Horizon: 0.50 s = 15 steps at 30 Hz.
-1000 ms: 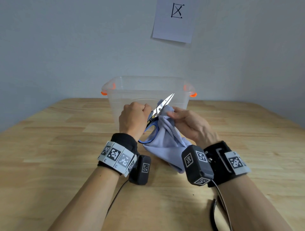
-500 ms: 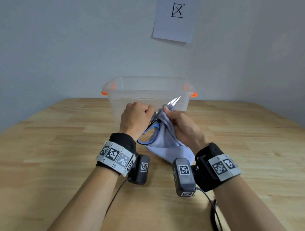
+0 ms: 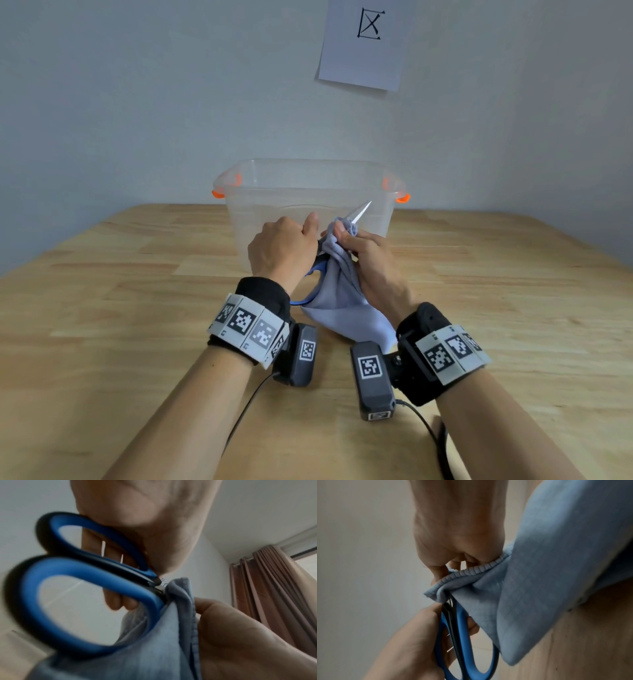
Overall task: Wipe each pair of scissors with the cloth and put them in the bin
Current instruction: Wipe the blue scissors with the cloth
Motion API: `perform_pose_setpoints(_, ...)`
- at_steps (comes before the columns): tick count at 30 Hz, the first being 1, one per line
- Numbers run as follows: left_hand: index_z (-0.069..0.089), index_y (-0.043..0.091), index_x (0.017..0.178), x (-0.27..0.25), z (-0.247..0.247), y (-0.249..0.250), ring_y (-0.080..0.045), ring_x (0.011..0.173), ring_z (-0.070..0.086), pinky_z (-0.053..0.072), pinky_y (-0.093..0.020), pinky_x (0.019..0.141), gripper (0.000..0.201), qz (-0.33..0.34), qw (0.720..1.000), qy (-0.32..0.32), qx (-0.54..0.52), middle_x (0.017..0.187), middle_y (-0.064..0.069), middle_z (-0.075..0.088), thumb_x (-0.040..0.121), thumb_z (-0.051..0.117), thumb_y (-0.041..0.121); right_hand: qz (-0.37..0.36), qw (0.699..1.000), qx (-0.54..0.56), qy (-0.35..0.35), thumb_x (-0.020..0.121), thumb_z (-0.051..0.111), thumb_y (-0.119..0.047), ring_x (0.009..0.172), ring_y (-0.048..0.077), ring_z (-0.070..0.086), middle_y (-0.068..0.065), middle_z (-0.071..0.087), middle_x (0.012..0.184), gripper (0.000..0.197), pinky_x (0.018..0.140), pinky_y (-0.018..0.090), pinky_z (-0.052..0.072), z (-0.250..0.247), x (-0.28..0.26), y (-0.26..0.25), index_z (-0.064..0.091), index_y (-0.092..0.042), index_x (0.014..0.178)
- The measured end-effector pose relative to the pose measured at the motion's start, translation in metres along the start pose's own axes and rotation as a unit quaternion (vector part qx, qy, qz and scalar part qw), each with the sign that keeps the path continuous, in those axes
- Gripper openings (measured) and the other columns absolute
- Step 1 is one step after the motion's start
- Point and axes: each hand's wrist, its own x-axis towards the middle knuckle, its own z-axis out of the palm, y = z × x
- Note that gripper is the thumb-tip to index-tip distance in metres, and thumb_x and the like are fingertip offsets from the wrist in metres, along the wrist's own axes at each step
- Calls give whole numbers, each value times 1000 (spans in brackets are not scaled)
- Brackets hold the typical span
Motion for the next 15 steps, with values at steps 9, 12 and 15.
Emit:
perform_pose_setpoints(9, 52, 9, 57, -7, 4, 0, -36, 62, 42, 29, -34, 61, 51, 66, 995, 71, 14, 54, -8, 41, 101, 43, 33, -23, 997, 42, 64, 91, 67, -1, 69, 21, 69, 14, 68, 72, 11, 75, 25, 59, 2, -2, -5, 67, 4, 81)
perform_pose_setpoints(12, 41, 15, 54, -8, -1, 2, -37, 61, 38, 27, -35, 60, 49, 90, 993, 65, 26, 47, -4, 30, 100, 46, 30, -49, 995, 43, 81, 91, 66, 1, 64, 19, 69, 13, 68, 68, 14, 67, 21, 58, 6, -5, -7, 68, 5, 77)
perform_pose_setpoints(15, 33, 14, 51, -8, -1, 2, -37, 61, 36, 26, -34, 59, 53, 102, 993, 53, 29, 45, -2, 26, 100, 47, 29, -71, 992, 2, 108, 91, 67, -2, 55, 14, 66, 10, 67, 61, 20, 56, 17, 53, 5, -6, -7, 67, 4, 72)
